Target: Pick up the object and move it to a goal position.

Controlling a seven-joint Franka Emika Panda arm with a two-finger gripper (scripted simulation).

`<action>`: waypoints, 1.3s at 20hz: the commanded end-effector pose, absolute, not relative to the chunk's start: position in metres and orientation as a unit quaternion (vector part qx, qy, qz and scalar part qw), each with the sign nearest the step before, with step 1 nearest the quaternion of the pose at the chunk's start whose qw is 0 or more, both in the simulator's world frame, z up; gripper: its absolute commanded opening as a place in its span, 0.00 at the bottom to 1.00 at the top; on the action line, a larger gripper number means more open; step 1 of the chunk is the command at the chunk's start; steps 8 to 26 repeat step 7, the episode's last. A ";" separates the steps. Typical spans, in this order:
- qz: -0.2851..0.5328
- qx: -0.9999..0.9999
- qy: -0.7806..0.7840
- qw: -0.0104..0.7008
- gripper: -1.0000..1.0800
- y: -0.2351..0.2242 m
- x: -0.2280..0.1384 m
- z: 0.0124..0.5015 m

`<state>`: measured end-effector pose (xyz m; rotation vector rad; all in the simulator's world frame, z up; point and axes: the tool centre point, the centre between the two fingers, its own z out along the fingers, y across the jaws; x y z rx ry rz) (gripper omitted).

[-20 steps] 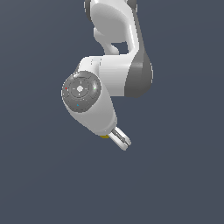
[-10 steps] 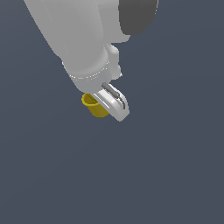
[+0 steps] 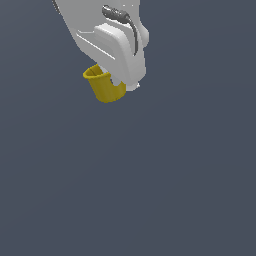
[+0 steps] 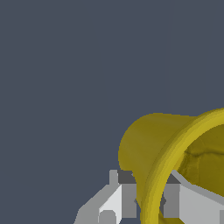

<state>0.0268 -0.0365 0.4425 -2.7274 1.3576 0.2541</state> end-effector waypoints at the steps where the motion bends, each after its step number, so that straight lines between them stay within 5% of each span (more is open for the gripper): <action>1: 0.077 -0.889 0.448 0.044 0.00 -0.038 0.021 0.462; 26: 0.072 -0.888 0.452 0.046 0.00 -0.038 0.017 0.478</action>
